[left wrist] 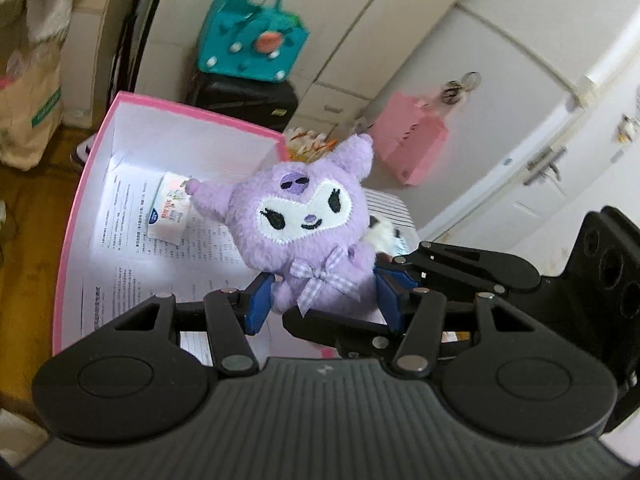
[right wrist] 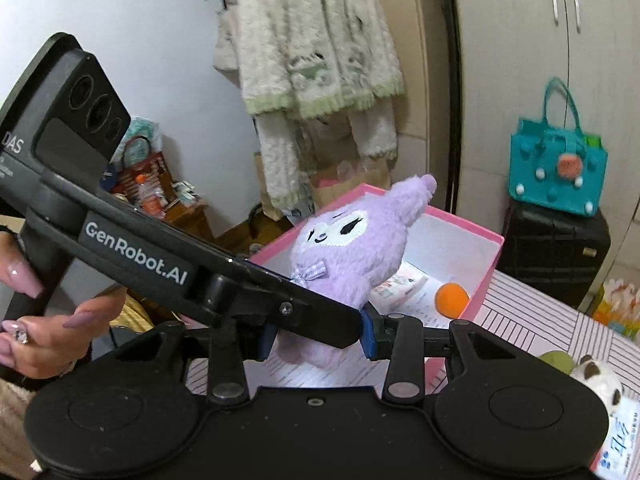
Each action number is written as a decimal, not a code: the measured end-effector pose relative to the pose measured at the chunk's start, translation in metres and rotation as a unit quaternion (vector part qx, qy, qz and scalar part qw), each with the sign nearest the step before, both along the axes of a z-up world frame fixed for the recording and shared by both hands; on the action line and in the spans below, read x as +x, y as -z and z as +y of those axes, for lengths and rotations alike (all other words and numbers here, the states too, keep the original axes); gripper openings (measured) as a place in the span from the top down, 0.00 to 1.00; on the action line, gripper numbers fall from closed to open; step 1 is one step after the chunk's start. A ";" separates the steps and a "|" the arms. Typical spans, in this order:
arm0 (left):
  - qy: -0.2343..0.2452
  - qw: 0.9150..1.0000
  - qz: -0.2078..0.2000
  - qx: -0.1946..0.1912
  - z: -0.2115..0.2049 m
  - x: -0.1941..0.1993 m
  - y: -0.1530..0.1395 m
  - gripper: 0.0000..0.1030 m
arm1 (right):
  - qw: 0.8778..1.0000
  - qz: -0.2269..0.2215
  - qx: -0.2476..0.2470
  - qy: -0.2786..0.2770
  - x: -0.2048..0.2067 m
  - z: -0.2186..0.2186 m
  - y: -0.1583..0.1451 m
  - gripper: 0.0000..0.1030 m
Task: Organize soft objects
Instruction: 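Lower the purple plush into the box and open both grippers, then withdraw both tools from the box toward the remaining toys, then grasp the red fluffy ball with the left gripper while the right grasps the pink floral cloth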
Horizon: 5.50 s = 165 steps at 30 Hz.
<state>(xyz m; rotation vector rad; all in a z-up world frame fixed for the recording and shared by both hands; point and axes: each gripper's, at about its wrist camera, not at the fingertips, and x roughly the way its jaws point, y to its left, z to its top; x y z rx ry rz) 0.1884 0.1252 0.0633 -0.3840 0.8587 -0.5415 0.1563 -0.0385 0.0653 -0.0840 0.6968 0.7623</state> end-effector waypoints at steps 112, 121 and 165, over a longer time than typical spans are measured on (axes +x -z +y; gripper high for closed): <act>0.112 0.972 -0.129 0.160 -0.204 -0.088 0.035 0.30 | 0.966 -0.074 -0.053 0.240 -0.130 -0.242 0.107 0.39; 0.051 0.975 -0.159 0.148 -0.232 -0.054 0.069 0.31 | 0.952 -0.093 -0.048 0.288 -0.101 -0.247 0.135 0.39; -0.024 0.981 -0.088 0.173 -0.292 0.051 0.145 0.46 | 0.955 -0.061 -0.101 0.272 -0.052 -0.232 0.163 0.18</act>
